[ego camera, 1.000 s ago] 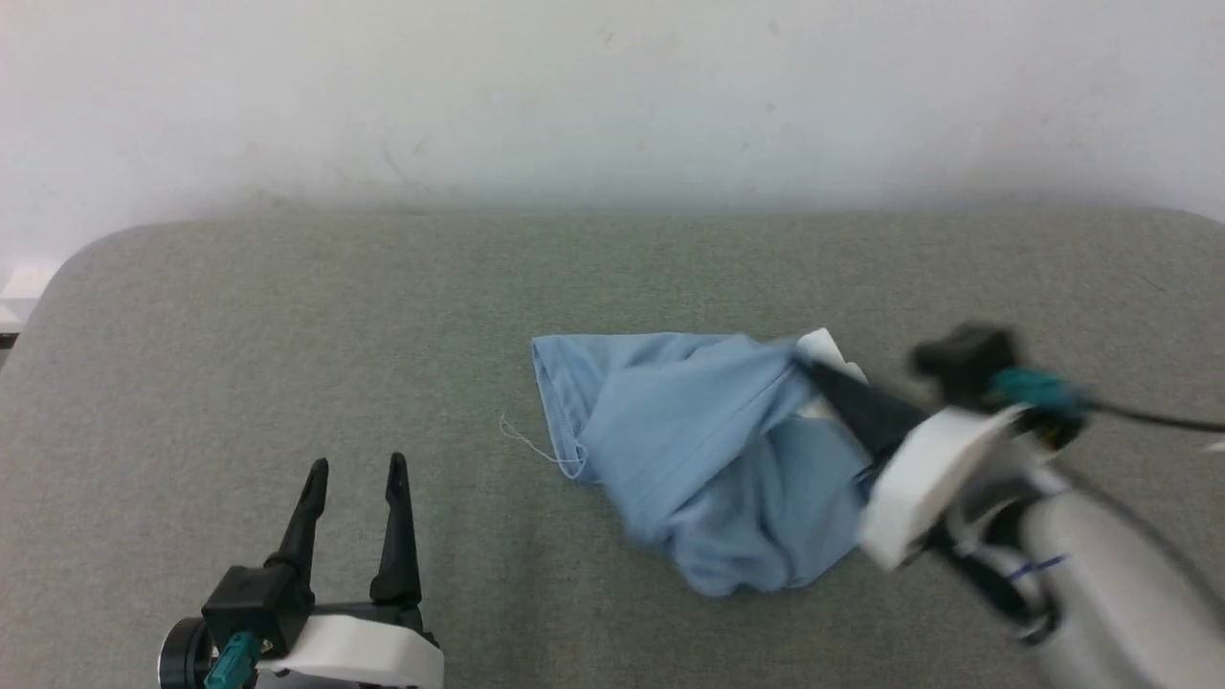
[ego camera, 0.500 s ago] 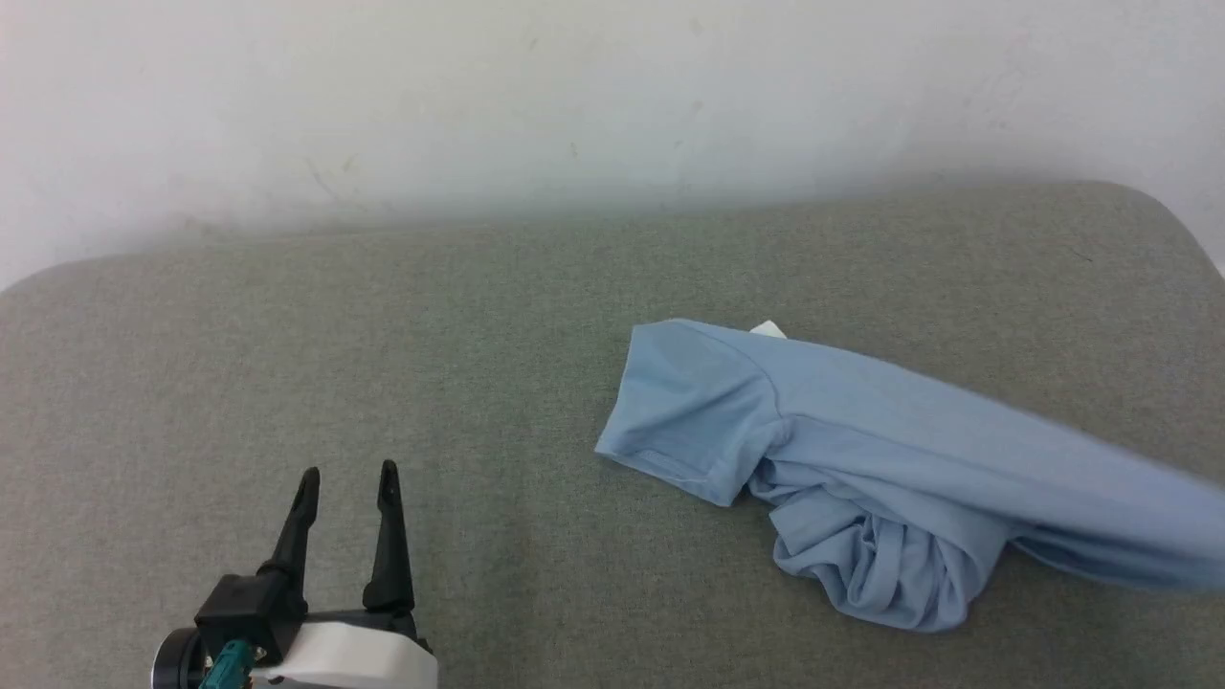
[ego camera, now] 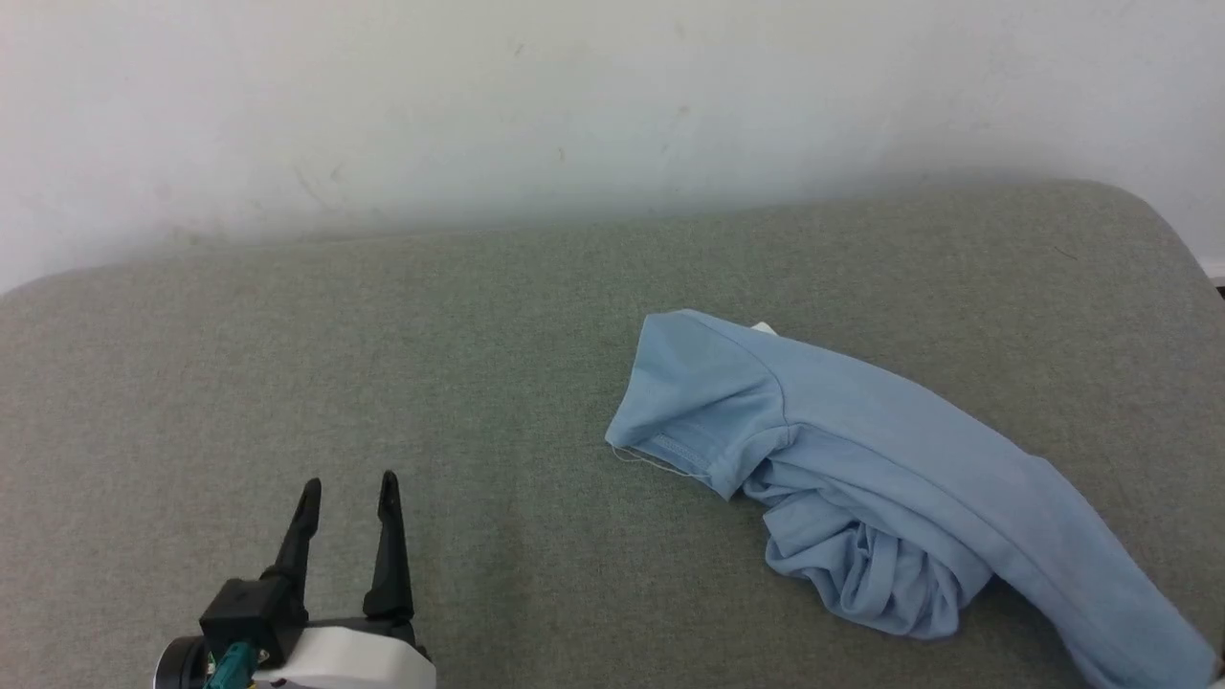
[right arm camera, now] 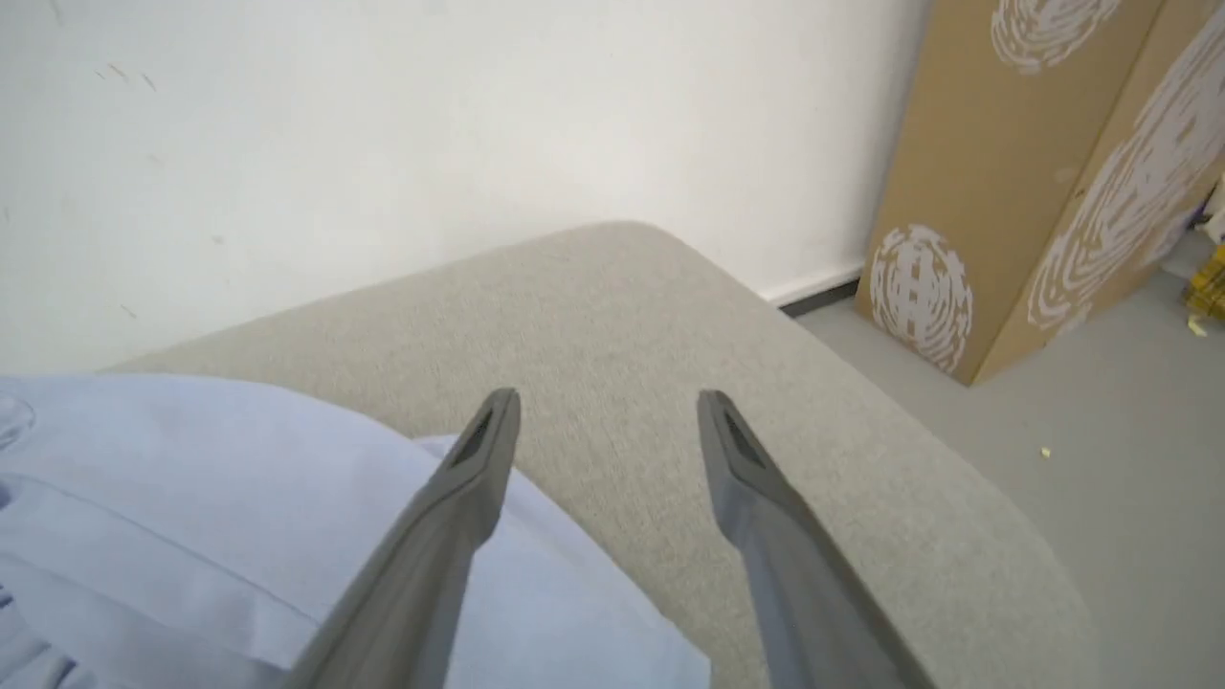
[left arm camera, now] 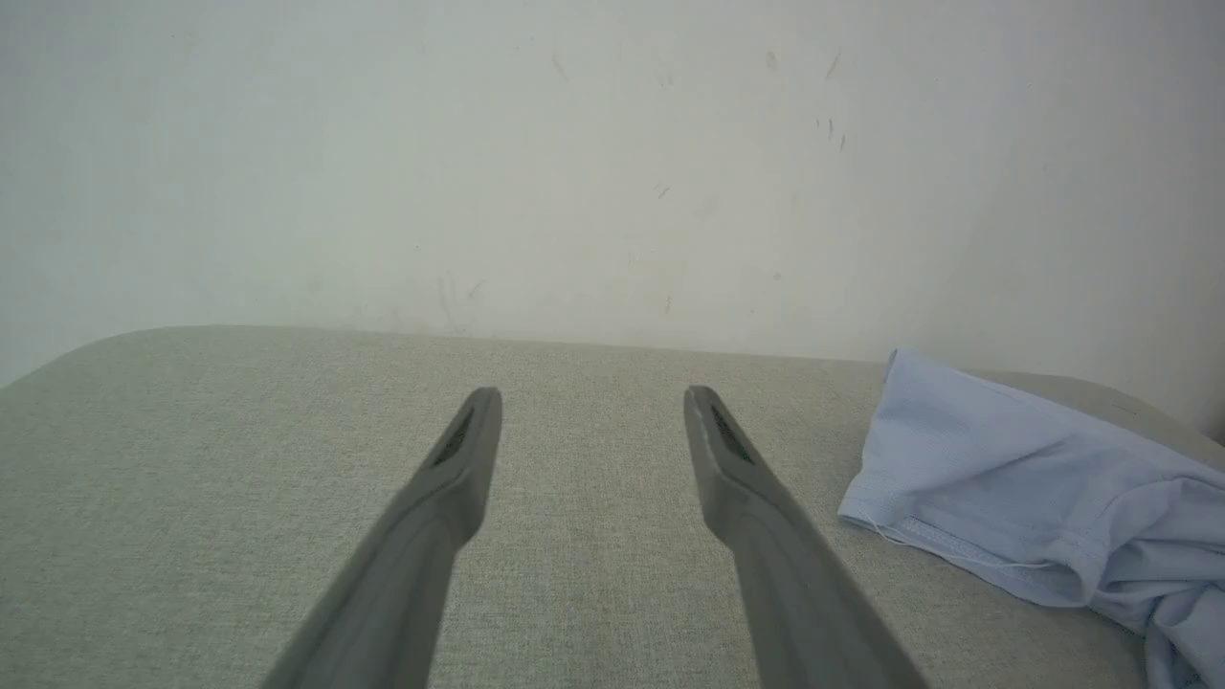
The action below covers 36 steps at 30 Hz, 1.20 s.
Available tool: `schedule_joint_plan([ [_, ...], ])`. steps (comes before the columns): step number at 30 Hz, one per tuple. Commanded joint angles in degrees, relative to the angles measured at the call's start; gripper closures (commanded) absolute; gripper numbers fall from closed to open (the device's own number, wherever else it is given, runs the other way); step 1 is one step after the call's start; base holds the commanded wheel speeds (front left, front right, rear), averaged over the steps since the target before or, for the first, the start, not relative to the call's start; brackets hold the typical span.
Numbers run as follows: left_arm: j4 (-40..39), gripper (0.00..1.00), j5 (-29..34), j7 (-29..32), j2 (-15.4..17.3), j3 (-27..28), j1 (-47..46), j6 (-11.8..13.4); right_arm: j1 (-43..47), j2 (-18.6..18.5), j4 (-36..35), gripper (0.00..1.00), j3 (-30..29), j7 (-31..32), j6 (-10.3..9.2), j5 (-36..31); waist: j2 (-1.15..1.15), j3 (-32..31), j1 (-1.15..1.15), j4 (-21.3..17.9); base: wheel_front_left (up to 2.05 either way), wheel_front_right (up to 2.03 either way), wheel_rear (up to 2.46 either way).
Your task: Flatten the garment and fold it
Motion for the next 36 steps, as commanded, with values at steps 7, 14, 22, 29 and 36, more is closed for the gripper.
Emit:
schedule_joint_plan([
  [7,1.4,0.00,0.4,0.0,-0.2,-0.5,-1.4,-0.3,-1.7,0.6,-6.3,0.00,9.2,-4.6,-0.04,-7.3,0.00,-0.7,0.00,0.5,0.00,0.00,0.00],
  [14,5.1,0.00,0.9,2.6,-0.7,-4.9,-8.4,-3.1,-0.8,0.7,-11.7,0.00,21.7,-3.6,-0.04,-10.4,0.00,0.5,0.00,0.2,0.00,0.00,0.00],
  [22,18.5,0.00,-1.8,15.5,-2.9,-14.1,-23.9,-9.2,-2.3,0.3,-13.1,0.00,27.0,-3.3,-0.04,-9.7,0.00,4.5,0.00,-2.6,0.00,0.00,0.00],
  [29,33.4,0.00,-4.5,27.5,-3.6,-19.2,-35.7,-10.6,-4.5,-0.4,-10.5,0.00,28.4,-3.7,-0.04,-7.7,0.00,8.2,0.00,-6.6,0.00,0.00,0.00],
  [36,46.5,0.00,-5.6,39.1,-3.7,-22.8,-42.9,-10.9,-5.9,-0.3,-7.9,0.00,29.3,-4.9,-0.04,-6.4,0.00,9.7,0.00,-8.9,0.00,0.00,0.00],
])
